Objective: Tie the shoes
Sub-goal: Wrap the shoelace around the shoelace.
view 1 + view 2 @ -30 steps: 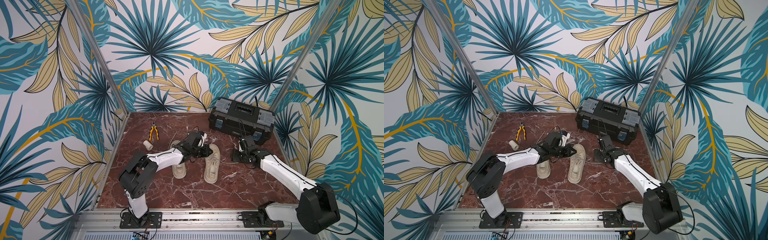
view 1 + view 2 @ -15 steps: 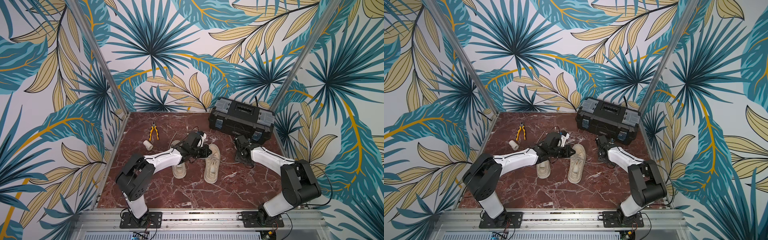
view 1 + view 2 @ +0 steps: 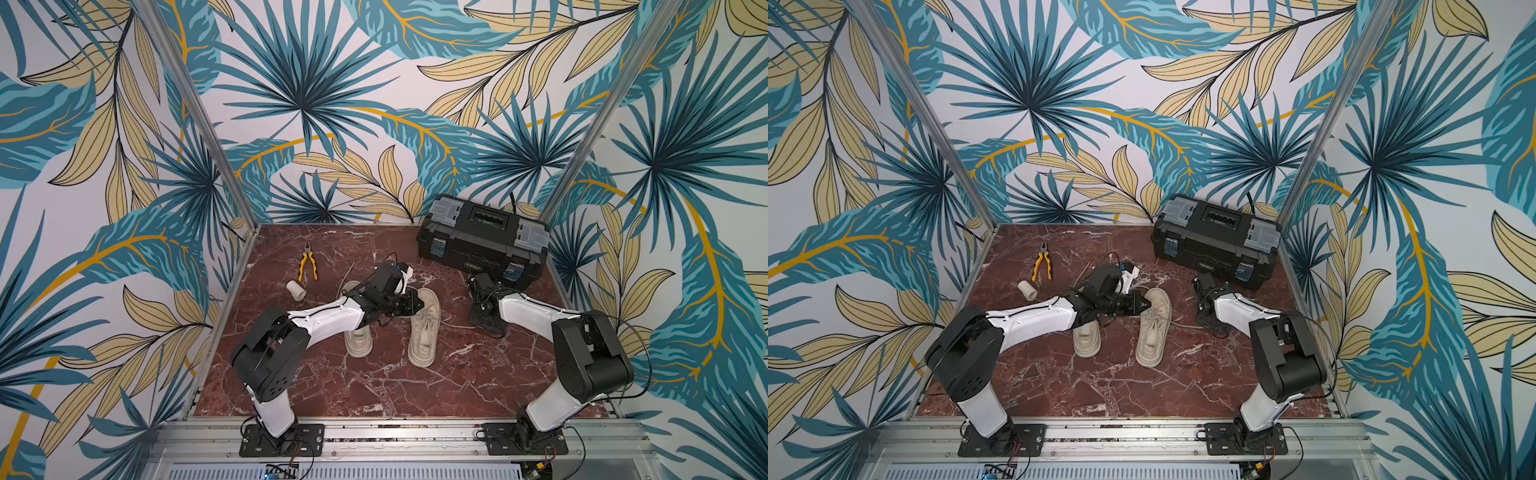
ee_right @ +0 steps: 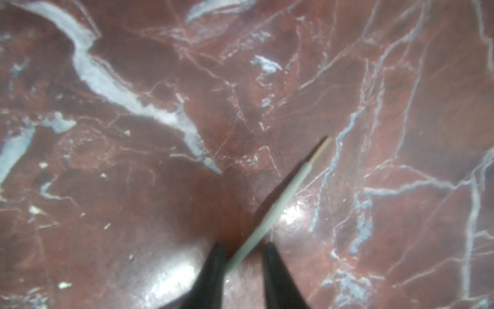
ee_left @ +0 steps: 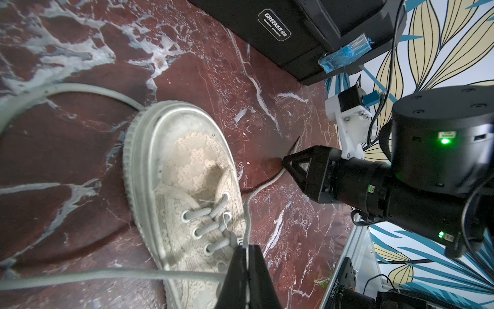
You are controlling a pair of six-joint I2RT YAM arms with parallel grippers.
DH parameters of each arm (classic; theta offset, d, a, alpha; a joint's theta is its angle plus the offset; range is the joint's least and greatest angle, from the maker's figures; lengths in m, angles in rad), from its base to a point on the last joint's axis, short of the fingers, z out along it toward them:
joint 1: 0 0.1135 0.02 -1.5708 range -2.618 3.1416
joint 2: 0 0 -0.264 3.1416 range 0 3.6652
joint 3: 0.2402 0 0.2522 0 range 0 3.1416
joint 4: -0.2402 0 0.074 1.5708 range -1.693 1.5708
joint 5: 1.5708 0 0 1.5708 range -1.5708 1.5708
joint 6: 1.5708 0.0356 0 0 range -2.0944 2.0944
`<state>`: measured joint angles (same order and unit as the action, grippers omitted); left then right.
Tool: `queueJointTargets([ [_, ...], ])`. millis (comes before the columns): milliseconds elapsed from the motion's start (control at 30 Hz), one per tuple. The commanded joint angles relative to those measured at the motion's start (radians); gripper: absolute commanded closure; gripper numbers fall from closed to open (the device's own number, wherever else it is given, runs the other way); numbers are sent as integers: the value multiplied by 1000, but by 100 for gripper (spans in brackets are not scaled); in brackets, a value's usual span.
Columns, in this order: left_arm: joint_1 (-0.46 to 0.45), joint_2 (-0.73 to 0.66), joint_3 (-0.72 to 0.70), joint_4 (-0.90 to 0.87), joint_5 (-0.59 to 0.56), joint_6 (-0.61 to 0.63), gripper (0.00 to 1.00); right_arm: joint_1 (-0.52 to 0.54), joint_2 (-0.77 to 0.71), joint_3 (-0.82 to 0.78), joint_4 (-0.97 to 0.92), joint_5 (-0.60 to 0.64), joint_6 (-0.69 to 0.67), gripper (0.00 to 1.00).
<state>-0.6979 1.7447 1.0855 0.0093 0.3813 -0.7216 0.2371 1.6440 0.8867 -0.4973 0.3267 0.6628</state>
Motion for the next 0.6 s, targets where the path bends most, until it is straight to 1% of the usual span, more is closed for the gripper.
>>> queueJointTargets([
  [0, -3, -50, -36, 9, -2, 25, 98, -15, -62, -35, 12, -28, -5, 99],
  [67, -5, -56, -44, 29, 10, 32, 98, -15, -127, -42, 28, -43, -44, 100],
  [133, -6, -59, -51, 46, 21, 34, 98, -15, -207, -47, 46, -89, -91, 100],
  [233, -10, -59, -60, 70, 35, 36, 98, -15, -320, -45, 84, -224, -170, 100],
  [300, -14, -59, -68, 84, 41, 36, 98, -14, -378, -34, 117, -358, -203, 100],
  [367, -17, -61, -77, 105, 45, 35, 98, -12, -405, -5, 152, -496, -209, 100],
  [433, -20, -64, -85, 118, 45, 34, 98, -6, -400, 43, 180, -612, -193, 100],
  [500, -23, -68, -89, 123, 44, 35, 98, 9, -378, 95, 209, -689, -165, 100],
  [567, -26, -71, -93, 127, 41, 35, 98, 36, -344, 152, 238, -740, -136, 100],
])
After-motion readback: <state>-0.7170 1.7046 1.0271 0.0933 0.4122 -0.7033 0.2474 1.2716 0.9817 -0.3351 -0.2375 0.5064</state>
